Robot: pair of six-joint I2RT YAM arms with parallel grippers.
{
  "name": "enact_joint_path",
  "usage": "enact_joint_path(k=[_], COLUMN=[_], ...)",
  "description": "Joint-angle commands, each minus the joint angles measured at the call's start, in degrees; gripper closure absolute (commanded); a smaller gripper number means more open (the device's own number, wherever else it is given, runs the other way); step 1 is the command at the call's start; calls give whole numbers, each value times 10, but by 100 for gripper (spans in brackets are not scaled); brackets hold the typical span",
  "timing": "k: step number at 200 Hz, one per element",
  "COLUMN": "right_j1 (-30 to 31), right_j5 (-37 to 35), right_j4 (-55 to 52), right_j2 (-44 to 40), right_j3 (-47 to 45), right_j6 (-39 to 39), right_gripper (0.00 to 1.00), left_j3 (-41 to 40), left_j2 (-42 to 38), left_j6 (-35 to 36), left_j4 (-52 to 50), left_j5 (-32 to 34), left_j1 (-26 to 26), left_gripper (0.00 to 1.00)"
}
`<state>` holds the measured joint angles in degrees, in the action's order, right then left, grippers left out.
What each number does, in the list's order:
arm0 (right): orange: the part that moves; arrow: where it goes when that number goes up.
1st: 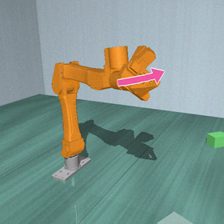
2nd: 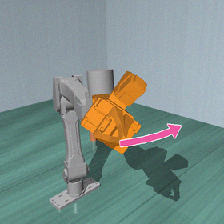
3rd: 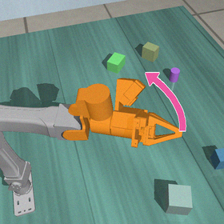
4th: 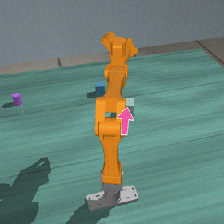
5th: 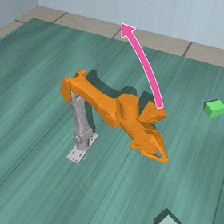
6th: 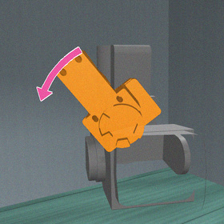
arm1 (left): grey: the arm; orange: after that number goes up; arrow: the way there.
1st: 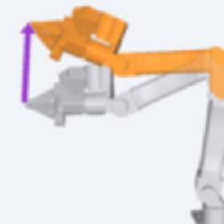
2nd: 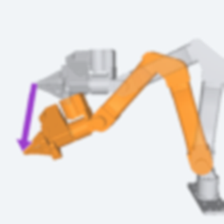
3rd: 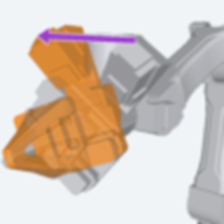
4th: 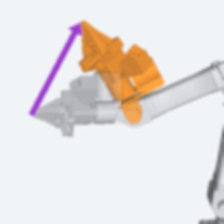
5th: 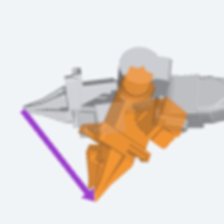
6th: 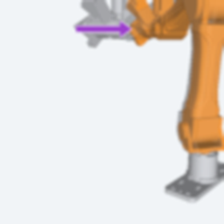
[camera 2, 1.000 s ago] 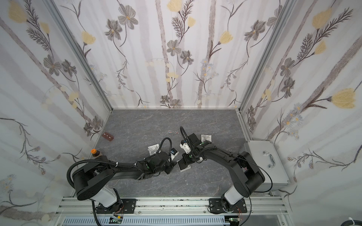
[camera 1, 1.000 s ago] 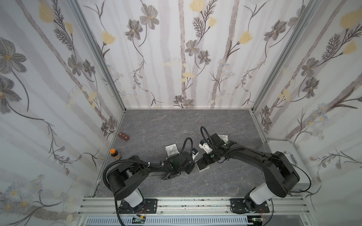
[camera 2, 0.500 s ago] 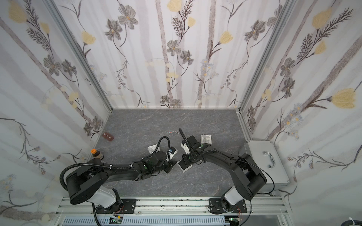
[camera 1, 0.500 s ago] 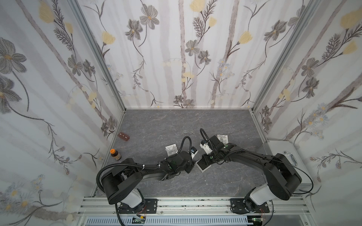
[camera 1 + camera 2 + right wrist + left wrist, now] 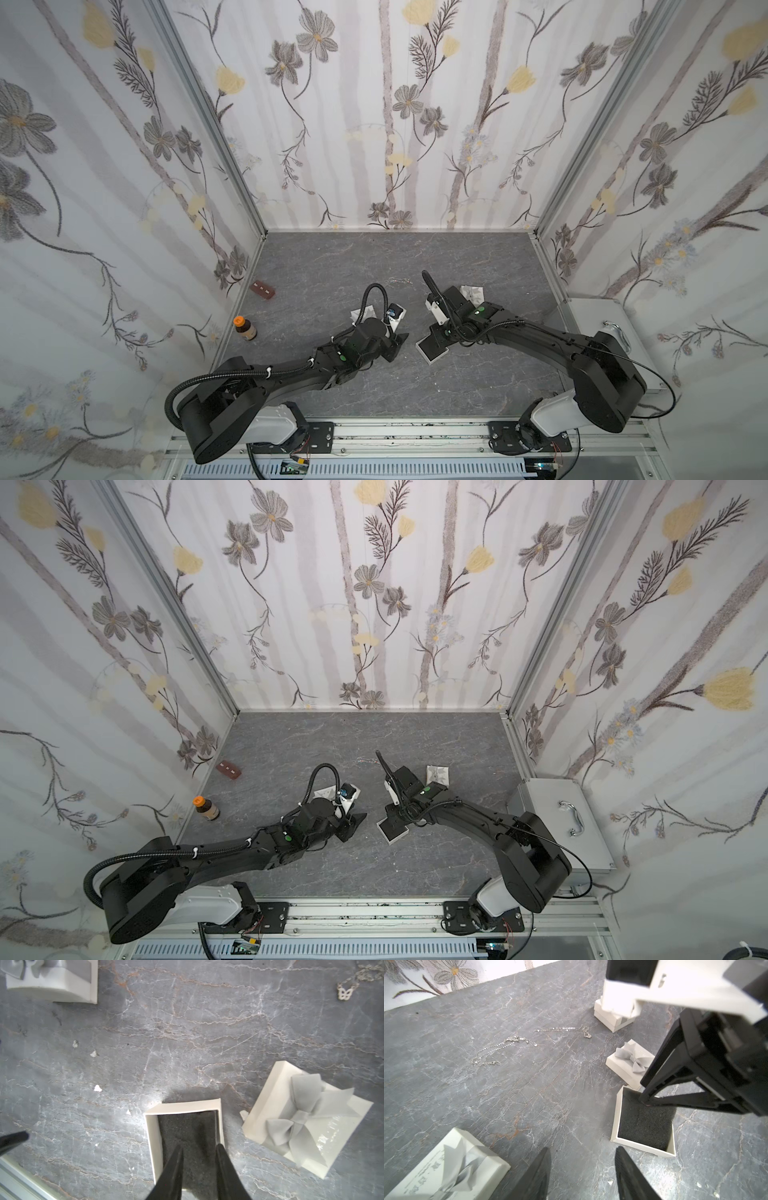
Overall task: Take the necklace out of the lift-off lid jewelry box
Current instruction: Place the inner lining in the jewelry box.
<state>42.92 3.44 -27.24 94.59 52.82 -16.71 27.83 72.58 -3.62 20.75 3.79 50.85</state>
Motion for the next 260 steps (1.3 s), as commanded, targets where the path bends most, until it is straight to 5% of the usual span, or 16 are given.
enact_joint_path(k=[1, 15, 131, 187, 260], right_j1=[8, 9, 11, 11, 11], right_j5=[20, 18, -21, -63, -58], right_j4=[19, 25, 54, 27, 36], right_j2=[1, 10, 84, 34, 91], right_j3=[-4, -11, -13, 7, 26], right_j6=[-15, -23, -46, -45, -45], right_gripper=[85, 91, 92, 81, 84], left_j3=[-9, -10, 6, 4, 2], left_j2=[-36, -59, -100, -105, -109], left_j6=[-13, -11, 3, 4, 10], left_j4=[-8, -23, -78, -78, -88], left_j5=[-5, -6, -21, -23, -28], left_j1=[-9, -16, -36, -42, -45], left_gripper=[40, 37, 35, 34, 33])
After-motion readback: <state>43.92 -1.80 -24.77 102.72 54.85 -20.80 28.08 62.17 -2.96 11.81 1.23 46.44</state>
